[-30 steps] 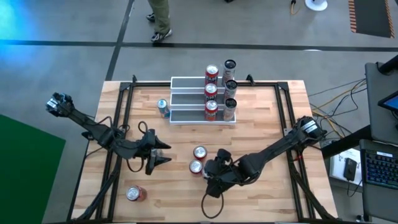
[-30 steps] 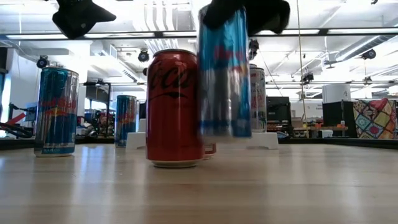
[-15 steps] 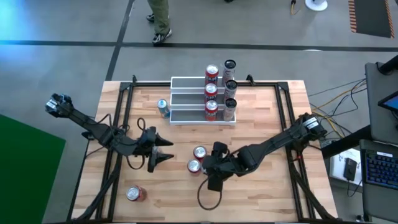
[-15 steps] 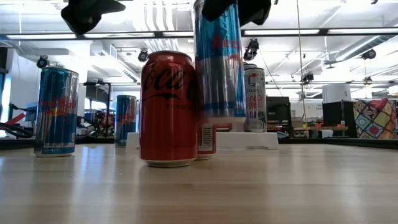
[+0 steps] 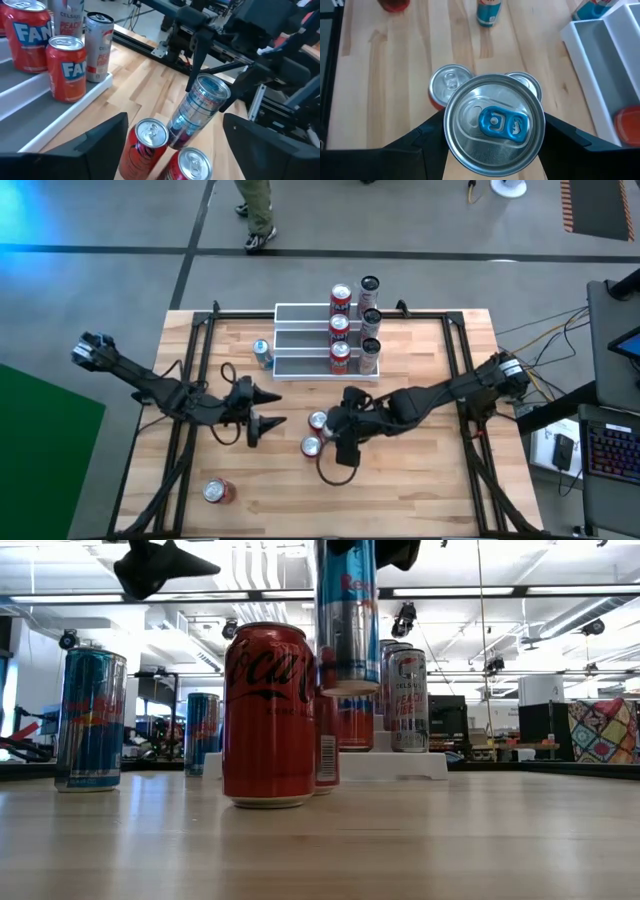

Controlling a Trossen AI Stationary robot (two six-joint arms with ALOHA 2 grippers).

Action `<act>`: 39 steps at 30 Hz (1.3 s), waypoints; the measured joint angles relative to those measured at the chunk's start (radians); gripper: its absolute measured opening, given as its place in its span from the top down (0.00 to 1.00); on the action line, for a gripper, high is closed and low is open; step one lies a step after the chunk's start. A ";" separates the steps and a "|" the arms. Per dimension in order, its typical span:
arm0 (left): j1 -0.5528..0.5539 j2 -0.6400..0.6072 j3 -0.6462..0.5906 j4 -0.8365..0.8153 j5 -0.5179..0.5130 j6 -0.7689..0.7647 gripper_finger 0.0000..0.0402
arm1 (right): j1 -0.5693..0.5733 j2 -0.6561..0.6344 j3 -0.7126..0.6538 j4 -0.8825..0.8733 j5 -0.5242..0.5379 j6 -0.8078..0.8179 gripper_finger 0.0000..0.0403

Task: Place canned beverage on shelf
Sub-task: Put the bottom left blue soda can on the top tier of the shelf

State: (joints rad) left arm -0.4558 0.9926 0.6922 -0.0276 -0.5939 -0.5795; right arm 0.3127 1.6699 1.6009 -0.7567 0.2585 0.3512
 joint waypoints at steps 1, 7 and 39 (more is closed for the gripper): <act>0.003 0.008 0.000 0.009 0.000 0.004 0.21 | -0.005 0.000 0.000 0.002 -0.002 -0.006 0.42; 0.004 0.059 0.000 0.107 0.001 0.058 0.18 | -0.039 0.000 0.000 0.015 -0.032 -0.023 0.42; 0.178 0.534 0.583 -0.292 0.220 0.186 0.18 | -0.095 -0.112 0.031 0.034 -0.023 0.042 0.42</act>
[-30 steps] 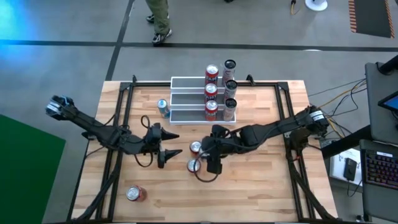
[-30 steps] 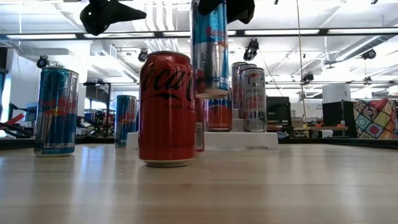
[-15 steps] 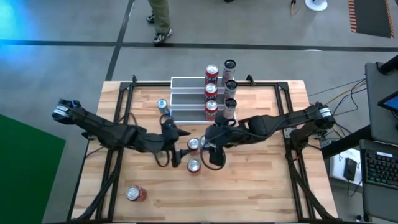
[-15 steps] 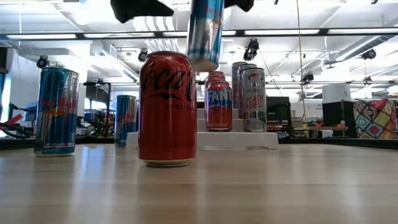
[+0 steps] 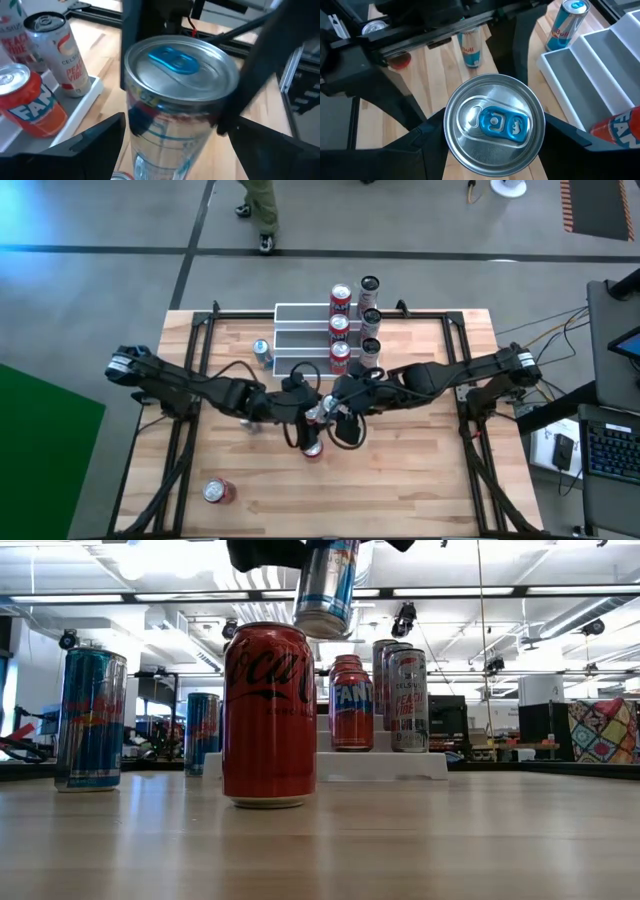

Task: Place canned beverage on shelf
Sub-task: Put the bottom left blue soda can on the top tier of the shelf

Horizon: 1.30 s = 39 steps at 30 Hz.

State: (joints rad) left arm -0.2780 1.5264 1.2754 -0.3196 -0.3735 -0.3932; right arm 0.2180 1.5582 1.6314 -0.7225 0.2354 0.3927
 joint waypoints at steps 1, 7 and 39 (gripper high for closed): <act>0.004 -0.001 -0.006 0.008 0.003 -0.010 0.18 | 0.000 -0.002 0.000 -0.001 0.000 0.000 0.42; 0.013 -0.010 -0.050 0.121 0.007 -0.038 0.23 | 0.004 -0.016 0.000 0.003 0.002 0.000 0.42; 0.153 -0.045 -0.057 0.162 -0.026 0.021 0.43 | 0.004 -0.272 0.015 0.020 0.109 0.025 0.26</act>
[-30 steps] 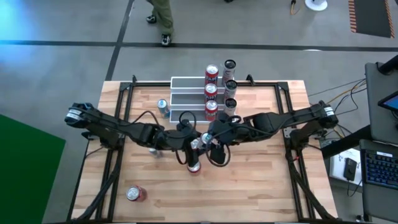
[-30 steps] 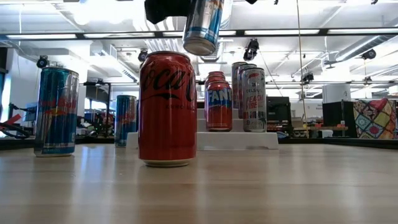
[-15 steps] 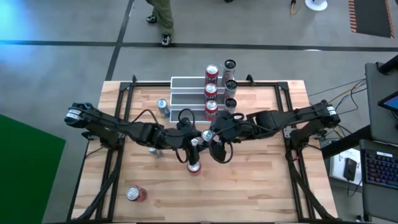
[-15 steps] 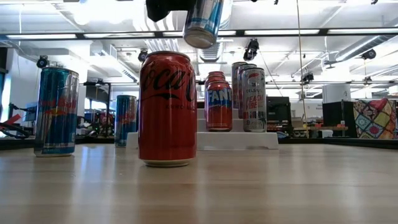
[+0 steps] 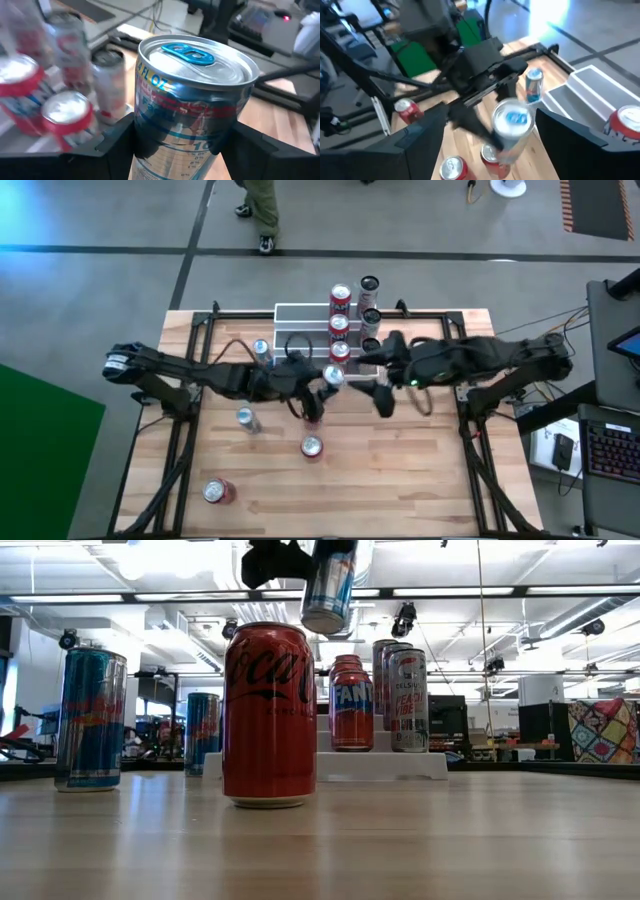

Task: Place canned beverage on shelf
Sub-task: Put the bottom left blue soda can on the top tier of the shelf

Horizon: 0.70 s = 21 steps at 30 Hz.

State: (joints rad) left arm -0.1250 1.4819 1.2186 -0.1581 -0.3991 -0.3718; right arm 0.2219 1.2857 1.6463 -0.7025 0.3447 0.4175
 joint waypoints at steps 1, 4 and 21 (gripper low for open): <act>0.018 -0.015 0.000 0.000 0.007 0.014 0.43 | 0.000 -0.014 0.000 0.000 0.000 -0.002 0.26; 0.077 -0.067 -0.001 0.003 0.024 0.057 0.43 | 0.001 -0.041 0.000 -0.009 0.000 -0.017 0.27; 0.641 -0.117 -0.146 0.266 0.664 0.334 0.42 | -0.104 -0.040 -0.025 -0.025 0.134 -0.043 0.27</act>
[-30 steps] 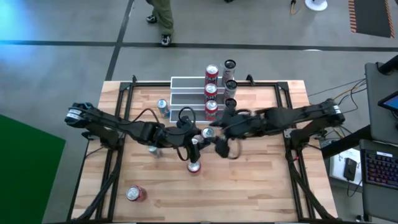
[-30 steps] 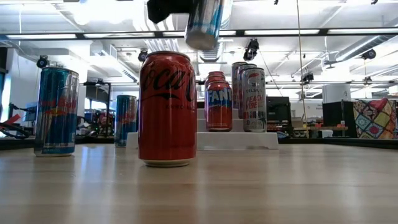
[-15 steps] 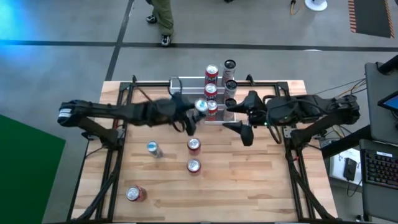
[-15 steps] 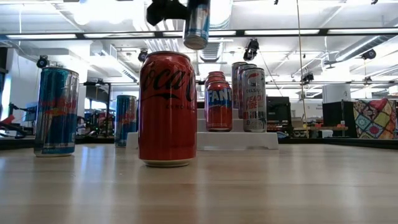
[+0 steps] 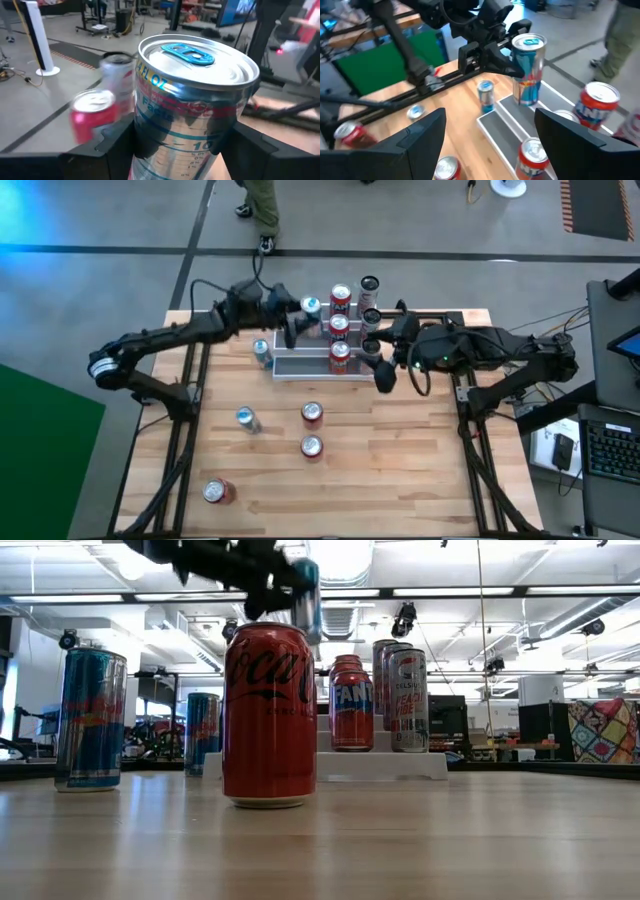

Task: Place canned beverage on shelf
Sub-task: Put the bottom left blue soda can on the top tier of the shelf

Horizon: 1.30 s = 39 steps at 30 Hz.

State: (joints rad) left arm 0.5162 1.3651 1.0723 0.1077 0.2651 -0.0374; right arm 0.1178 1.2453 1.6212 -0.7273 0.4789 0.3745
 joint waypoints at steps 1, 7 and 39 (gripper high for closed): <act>0.035 0.012 -0.001 0.004 0.043 0.025 0.42 | -0.015 0.000 -0.001 0.000 0.001 0.011 0.28; 0.179 0.113 0.008 0.044 0.230 0.098 0.42 | -0.100 0.000 -0.007 -0.001 -0.001 0.023 0.28; 0.327 0.424 0.068 0.306 0.456 0.208 0.42 | -0.261 0.021 -0.008 -0.032 -0.006 0.100 0.28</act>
State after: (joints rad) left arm 0.8434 1.7890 1.1403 0.4135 0.7209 0.1702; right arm -0.1432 1.2661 1.6135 -0.7589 0.4728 0.4742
